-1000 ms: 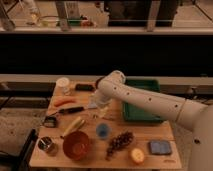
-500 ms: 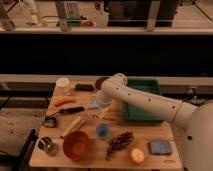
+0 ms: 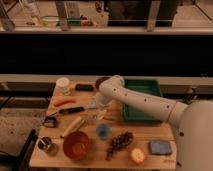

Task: Place fork in table surface

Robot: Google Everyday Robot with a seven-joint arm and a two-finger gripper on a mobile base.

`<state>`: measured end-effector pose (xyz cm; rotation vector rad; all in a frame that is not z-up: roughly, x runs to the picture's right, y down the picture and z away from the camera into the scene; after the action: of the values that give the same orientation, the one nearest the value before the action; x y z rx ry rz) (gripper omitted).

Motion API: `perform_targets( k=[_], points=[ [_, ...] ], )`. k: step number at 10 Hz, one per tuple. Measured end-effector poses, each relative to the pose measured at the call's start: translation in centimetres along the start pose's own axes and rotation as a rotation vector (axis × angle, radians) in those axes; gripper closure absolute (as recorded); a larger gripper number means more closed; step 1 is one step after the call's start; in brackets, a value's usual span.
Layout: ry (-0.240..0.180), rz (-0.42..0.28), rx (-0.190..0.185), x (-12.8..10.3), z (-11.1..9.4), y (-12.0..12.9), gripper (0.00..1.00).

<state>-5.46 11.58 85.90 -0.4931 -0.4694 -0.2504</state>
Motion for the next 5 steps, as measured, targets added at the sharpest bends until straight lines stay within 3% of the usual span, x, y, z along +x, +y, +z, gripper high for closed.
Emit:
perform_targets(
  k=[5],
  points=[
    [0.013, 0.115, -0.024, -0.5, 1.2, 1.3, 0.2]
  ],
)
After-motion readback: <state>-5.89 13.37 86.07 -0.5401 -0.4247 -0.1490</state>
